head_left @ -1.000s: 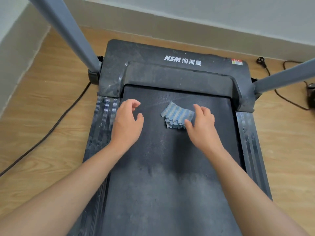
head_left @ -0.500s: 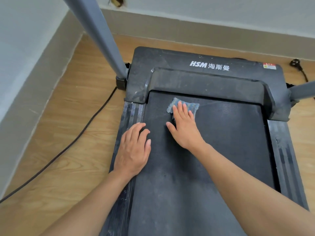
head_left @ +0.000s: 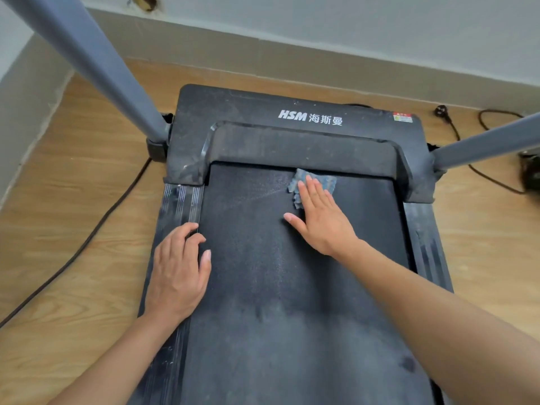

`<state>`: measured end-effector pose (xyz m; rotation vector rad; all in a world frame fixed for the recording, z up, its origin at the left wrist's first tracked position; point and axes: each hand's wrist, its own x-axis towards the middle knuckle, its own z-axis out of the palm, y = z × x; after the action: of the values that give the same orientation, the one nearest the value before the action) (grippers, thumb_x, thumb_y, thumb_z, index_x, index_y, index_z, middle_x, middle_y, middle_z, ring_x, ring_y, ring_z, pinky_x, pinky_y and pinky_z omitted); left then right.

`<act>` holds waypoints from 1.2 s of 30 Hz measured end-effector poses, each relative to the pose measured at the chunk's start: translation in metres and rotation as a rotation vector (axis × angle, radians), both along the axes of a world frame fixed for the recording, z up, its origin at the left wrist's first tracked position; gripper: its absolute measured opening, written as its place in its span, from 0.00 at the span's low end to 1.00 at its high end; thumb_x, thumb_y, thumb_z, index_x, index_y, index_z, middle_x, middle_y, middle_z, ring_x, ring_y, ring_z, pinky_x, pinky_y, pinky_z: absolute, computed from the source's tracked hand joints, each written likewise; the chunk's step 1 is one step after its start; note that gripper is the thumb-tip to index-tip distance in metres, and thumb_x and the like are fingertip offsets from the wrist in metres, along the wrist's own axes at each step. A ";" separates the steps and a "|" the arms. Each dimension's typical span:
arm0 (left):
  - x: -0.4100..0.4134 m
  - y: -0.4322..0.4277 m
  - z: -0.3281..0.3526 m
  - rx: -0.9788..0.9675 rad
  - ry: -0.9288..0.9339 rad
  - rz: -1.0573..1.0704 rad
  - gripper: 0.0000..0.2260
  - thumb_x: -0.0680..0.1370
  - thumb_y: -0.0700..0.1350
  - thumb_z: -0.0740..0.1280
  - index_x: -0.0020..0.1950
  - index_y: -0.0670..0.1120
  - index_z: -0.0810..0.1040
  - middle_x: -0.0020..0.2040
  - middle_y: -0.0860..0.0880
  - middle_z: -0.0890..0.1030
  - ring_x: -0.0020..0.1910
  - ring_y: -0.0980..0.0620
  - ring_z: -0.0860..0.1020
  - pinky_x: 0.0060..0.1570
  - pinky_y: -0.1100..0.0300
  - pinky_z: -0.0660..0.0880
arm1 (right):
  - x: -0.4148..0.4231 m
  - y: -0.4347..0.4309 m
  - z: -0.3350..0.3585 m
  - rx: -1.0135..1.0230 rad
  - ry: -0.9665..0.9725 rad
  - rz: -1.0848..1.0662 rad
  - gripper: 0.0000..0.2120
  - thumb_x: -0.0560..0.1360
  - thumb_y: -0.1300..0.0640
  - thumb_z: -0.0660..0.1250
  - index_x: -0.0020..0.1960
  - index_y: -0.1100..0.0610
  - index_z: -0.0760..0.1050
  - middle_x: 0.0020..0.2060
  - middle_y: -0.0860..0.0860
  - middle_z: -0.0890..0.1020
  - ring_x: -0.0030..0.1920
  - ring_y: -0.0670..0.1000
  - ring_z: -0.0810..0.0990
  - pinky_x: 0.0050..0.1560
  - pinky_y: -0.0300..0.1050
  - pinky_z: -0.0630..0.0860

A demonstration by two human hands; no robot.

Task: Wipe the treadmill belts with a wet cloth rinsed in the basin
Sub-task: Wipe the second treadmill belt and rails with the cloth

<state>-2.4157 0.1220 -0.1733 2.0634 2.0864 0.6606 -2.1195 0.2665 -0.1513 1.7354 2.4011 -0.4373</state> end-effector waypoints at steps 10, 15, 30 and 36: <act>0.003 0.003 -0.001 -0.056 0.020 0.039 0.16 0.84 0.51 0.59 0.63 0.41 0.75 0.71 0.42 0.74 0.70 0.39 0.73 0.67 0.42 0.70 | 0.115 0.001 0.015 -0.042 0.224 -0.554 0.38 0.84 0.38 0.54 0.84 0.58 0.48 0.84 0.54 0.46 0.83 0.50 0.42 0.83 0.52 0.43; 0.002 0.005 0.001 -0.067 0.056 -0.002 0.16 0.84 0.51 0.59 0.63 0.41 0.75 0.71 0.43 0.74 0.69 0.40 0.73 0.67 0.44 0.70 | 0.011 -0.005 0.004 0.017 0.328 -0.307 0.31 0.86 0.48 0.57 0.84 0.59 0.52 0.84 0.55 0.49 0.84 0.51 0.43 0.83 0.51 0.42; 0.000 0.002 0.001 -0.057 -0.002 0.077 0.16 0.77 0.41 0.62 0.64 0.40 0.74 0.73 0.42 0.73 0.70 0.39 0.72 0.68 0.41 0.67 | 0.005 -0.042 -0.004 -0.014 0.052 -0.081 0.47 0.80 0.28 0.44 0.84 0.62 0.42 0.83 0.57 0.43 0.83 0.54 0.38 0.82 0.50 0.39; 0.000 0.003 0.001 -0.063 -0.001 0.061 0.14 0.78 0.41 0.63 0.63 0.41 0.74 0.72 0.42 0.73 0.69 0.39 0.73 0.68 0.42 0.68 | 0.133 -0.063 0.021 -0.134 0.092 -0.521 0.44 0.81 0.31 0.49 0.84 0.58 0.41 0.84 0.53 0.41 0.82 0.48 0.37 0.82 0.49 0.38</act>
<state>-2.4152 0.1248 -0.1728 1.9731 2.1490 0.5959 -1.9869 0.2033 -0.1305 2.3071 1.8899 -0.7321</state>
